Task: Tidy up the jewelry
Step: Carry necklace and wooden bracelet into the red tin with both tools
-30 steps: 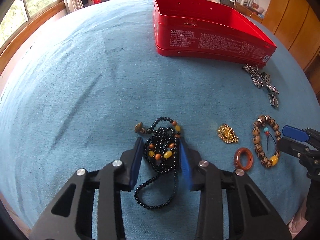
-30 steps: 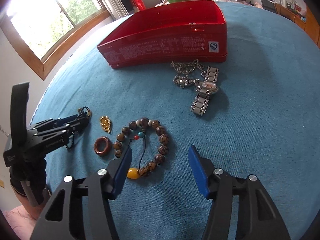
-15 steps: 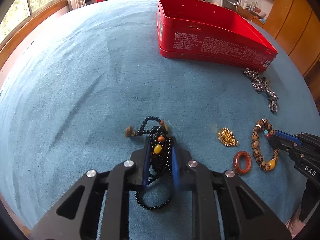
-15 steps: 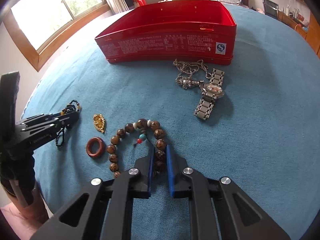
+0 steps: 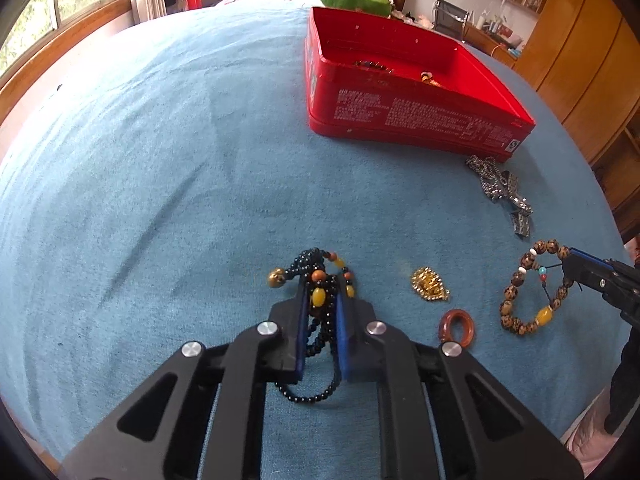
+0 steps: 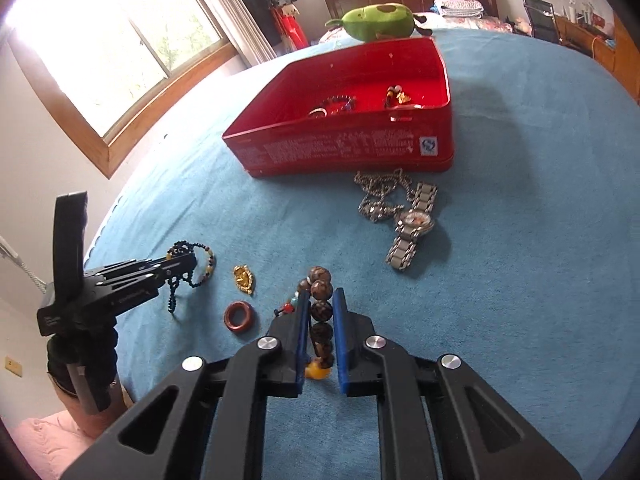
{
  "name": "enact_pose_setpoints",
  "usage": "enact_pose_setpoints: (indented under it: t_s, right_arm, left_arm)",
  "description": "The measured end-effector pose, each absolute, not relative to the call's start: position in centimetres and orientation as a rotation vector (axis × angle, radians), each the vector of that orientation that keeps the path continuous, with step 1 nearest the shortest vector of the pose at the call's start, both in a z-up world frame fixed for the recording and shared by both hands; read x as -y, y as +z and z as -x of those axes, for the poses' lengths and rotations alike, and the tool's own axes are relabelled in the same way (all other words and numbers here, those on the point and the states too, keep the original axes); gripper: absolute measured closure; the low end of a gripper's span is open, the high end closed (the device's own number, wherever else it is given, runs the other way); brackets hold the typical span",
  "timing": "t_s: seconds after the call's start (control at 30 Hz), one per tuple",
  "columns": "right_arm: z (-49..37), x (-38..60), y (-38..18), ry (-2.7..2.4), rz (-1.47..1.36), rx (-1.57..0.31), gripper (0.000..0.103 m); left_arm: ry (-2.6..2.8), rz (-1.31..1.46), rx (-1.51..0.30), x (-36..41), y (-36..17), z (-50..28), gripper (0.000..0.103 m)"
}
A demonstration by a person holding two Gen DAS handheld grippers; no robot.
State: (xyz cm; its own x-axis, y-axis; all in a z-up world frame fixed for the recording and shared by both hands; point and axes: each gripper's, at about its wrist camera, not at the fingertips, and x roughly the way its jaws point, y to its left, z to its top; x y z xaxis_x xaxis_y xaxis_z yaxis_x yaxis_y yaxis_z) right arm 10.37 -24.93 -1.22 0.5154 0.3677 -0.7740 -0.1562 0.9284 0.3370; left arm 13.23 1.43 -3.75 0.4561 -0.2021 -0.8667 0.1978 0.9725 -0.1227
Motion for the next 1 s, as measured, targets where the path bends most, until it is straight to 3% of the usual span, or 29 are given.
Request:
enact_pose_setpoints:
  t_s: [0.5,1.0]
  right_arm:
    - [-10.9,26.2,3.3,0.267,-0.185,-0.903,0.091]
    - [-18.9,27.2,8.3,0.256,-0.193,-0.852,0.091]
  left_arm:
    - [-0.3,-0.004,-0.937,-0.3,2.6,-13.5,0.093]
    - [-0.333,-0.068,-0.887,4.6,8.3,-20.6,0.093]
